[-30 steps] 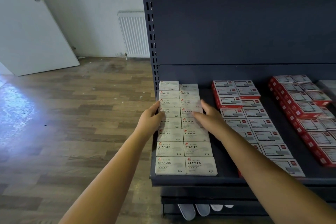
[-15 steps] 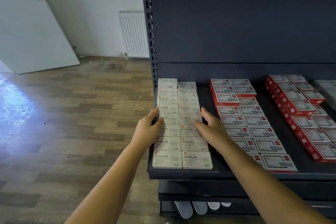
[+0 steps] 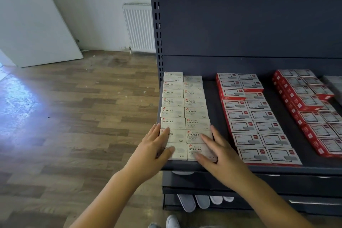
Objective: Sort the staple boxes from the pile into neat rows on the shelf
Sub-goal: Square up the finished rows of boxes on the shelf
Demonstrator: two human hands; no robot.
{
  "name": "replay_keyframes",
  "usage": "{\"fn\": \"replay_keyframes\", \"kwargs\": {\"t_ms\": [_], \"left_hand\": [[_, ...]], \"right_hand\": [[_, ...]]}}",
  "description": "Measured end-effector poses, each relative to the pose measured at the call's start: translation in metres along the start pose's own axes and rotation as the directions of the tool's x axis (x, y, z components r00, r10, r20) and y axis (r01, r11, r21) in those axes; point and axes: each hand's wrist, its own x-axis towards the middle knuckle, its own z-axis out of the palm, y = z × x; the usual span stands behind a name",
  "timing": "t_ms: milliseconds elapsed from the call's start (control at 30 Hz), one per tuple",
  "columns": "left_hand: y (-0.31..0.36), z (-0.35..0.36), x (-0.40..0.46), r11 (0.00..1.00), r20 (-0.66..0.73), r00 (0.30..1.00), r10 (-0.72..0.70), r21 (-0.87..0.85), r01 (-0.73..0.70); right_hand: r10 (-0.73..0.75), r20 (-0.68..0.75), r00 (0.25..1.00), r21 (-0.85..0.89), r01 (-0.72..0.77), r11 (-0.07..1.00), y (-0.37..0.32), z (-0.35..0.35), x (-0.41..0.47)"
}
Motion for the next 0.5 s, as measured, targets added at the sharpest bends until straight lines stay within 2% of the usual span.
{"fn": "replay_keyframes", "kwargs": {"t_ms": [100, 167, 333, 500], "left_hand": [[-0.001, 0.008, -0.008, 0.991, 0.065, 0.997, -0.04, 0.132, 0.031], [0.003, 0.009, -0.01, 0.987, 0.082, 0.994, -0.078, 0.15, 0.065], [0.017, 0.008, -0.006, 0.995, -0.015, 0.997, -0.075, 0.062, 0.076], [0.023, 0.01, -0.01, 0.996, -0.034, 0.996, -0.086, -0.018, 0.086]], "right_hand": [[-0.004, 0.037, 0.999, -0.045, 0.006, 0.999, 0.002, 0.002, -0.008], [-0.01, 0.046, 0.999, -0.039, 0.012, 0.999, 0.003, 0.003, -0.008], [-0.056, -0.032, 0.998, -0.036, 0.055, 0.998, 0.003, 0.005, 0.0], [-0.073, -0.045, 0.996, -0.046, 0.071, 0.996, 0.002, 0.008, 0.001]]}}
